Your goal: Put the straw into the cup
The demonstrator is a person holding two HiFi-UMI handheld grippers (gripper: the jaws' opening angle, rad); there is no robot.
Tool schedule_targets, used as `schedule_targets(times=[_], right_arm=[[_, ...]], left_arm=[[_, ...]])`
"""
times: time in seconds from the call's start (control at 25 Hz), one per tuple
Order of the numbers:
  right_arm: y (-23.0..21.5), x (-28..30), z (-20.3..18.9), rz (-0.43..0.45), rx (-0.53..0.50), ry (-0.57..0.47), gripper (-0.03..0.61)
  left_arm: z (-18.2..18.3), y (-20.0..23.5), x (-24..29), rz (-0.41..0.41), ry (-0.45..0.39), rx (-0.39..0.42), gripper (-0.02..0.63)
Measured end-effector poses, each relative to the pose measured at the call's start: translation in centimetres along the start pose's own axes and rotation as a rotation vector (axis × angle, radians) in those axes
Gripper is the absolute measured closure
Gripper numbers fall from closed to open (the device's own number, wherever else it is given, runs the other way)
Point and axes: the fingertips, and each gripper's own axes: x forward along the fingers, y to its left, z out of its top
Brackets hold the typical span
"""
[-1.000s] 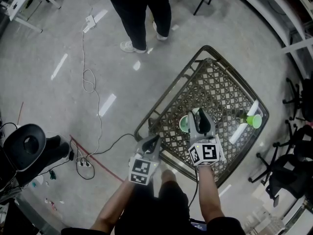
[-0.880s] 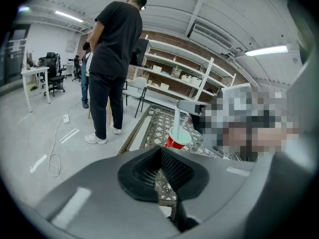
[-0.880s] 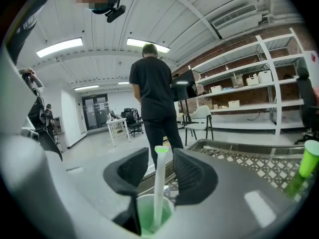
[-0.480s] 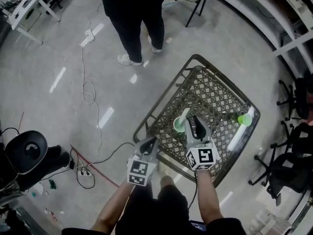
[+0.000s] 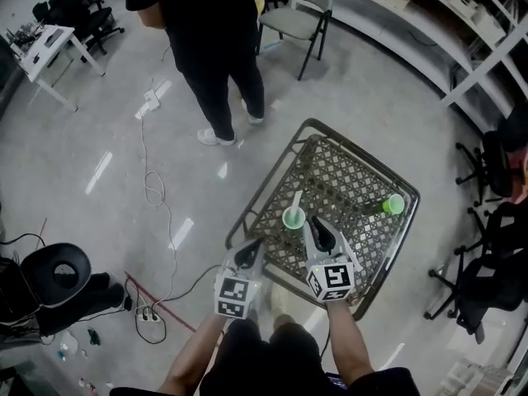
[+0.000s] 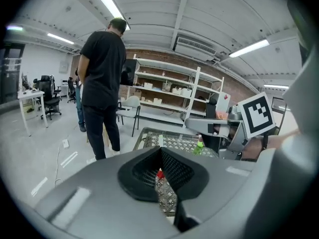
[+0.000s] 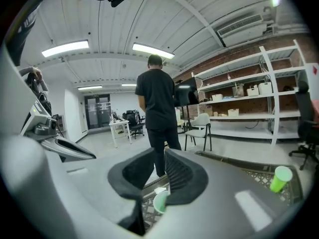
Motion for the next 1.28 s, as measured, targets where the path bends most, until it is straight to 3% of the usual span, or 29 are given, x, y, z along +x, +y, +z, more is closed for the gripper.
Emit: schedule_targets(times=[0.4,1.28], right_arm=[[2.3,-5.8,3.6,-0.021,-0.028,-0.026,0.572],[5.5,-13.1,4.4,-0.060,-0.012,-0.052,0.575]], left_arm=[[3.9,-1.8,-4.4,0.003,-0.082,0.049,0.607],[7.6,-3.1,-10.2,-0.007,-0.180,0.109,0.607]])
